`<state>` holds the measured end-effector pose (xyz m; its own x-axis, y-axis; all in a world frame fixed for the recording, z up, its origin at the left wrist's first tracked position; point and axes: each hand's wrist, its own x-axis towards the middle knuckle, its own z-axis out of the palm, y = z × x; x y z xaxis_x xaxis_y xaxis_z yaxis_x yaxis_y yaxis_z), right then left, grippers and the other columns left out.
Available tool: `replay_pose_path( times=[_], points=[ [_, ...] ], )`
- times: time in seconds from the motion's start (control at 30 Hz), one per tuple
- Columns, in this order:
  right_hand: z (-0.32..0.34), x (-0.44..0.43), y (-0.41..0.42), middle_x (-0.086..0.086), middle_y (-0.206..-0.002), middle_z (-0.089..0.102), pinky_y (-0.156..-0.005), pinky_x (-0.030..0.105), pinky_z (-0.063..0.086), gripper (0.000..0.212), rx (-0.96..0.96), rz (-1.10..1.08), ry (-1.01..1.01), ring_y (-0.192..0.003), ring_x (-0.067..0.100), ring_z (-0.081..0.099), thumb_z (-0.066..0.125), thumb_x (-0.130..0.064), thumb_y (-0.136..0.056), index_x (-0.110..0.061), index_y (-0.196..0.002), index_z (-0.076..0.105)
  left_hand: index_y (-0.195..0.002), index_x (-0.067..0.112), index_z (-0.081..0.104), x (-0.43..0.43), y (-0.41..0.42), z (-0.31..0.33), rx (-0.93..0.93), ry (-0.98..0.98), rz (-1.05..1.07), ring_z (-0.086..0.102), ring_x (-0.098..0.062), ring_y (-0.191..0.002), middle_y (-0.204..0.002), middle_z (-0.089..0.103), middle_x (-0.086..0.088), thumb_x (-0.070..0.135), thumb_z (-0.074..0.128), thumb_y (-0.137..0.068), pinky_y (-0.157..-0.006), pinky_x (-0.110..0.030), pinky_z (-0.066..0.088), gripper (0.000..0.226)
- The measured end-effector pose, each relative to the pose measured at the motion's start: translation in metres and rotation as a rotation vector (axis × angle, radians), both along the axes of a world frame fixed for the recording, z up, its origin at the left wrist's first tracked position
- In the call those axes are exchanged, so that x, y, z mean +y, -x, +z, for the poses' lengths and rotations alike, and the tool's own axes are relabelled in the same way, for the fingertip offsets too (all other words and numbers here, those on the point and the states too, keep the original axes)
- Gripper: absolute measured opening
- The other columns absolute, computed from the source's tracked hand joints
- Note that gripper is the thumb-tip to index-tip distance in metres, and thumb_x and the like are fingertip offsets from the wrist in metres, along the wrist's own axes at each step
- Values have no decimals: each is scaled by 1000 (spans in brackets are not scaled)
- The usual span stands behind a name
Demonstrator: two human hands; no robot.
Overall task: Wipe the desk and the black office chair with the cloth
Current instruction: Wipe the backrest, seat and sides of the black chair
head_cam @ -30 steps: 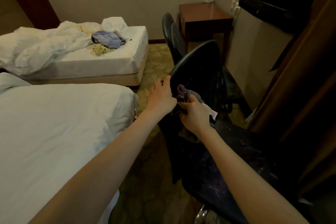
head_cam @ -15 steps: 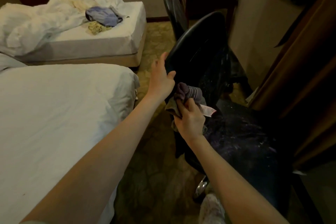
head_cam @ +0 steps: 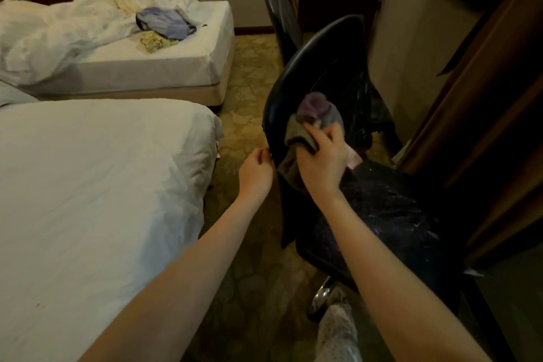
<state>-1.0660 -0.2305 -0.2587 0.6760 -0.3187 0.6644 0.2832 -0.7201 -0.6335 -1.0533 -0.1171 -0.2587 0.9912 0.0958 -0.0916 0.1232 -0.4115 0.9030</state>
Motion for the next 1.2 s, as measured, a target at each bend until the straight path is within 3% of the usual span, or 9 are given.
replay_pose_path(
  times=[0.13,0.3,0.43,0.5,0.6,0.77,0.87,0.97,1.2],
  points=[
    [-3,23,-10,15,-81,58,-62,21,34,32,-13,-22,240,-77,19,46,80,-11,-61,-7,-91,71,-83,13,54,0,-1,1,14,22,51,52,-24,-83,-82,55,-4,14,34,-99,-70,-33,37,25],
    [-68,7,8,16,-87,58,-43,29,44,45,217,-28,334,-66,33,61,85,-10,-56,-10,-97,65,-96,16,58,0,1,8,33,29,49,49,-16,-80,-78,52,5,17,35,-98,-65,-30,35,23],
    [-111,-22,27,12,-120,52,-73,34,47,35,719,35,366,-96,32,59,62,-14,-83,-15,-118,62,-120,15,55,3,3,8,40,-8,-32,54,-22,-87,-98,59,-5,20,34,-99,-69,-31,41,30],
    [-112,-38,32,9,-132,47,-83,34,44,33,809,-21,240,-107,30,55,56,-15,-87,-14,-120,61,-113,16,51,4,8,0,61,-99,-103,51,-18,-86,-106,54,-4,17,40,-96,-63,-25,39,21],
    [-77,-45,21,13,-119,52,-79,30,39,23,618,-137,-30,-103,33,55,57,-10,-86,-7,-108,65,-103,16,51,2,19,-11,105,-268,-241,50,-17,-91,-114,49,-5,10,47,-91,-71,-24,40,14],
    [12,-29,-26,11,-93,50,-69,13,28,26,167,-27,-108,-81,21,52,64,-5,-80,-5,-106,68,-107,10,53,-30,13,20,-297,-330,-299,49,-18,-100,-110,48,-5,-4,46,-82,-83,-30,43,29],
    [17,-13,-47,6,-95,46,-69,15,33,30,177,66,-129,-78,10,45,64,-13,-85,-8,-114,65,-108,4,48,-37,-5,38,-447,-397,-200,42,-22,-104,-113,45,-10,-8,47,-78,-82,-22,33,32],
    [-17,-10,-50,12,-97,51,-68,29,43,25,189,-22,-160,-78,18,51,63,-12,-85,-5,-109,66,-113,2,46,-35,-12,29,-477,-533,-304,40,-26,-113,-123,43,-13,-8,48,-79,-91,-25,32,36],
    [-96,-70,-29,20,-117,55,-89,38,42,28,872,-166,-278,-103,38,55,52,-17,-92,-7,-114,65,-130,3,41,-49,-18,18,-449,-749,-341,25,-30,-134,-147,28,-17,1,50,-81,-111,-34,25,50]
  ],
)
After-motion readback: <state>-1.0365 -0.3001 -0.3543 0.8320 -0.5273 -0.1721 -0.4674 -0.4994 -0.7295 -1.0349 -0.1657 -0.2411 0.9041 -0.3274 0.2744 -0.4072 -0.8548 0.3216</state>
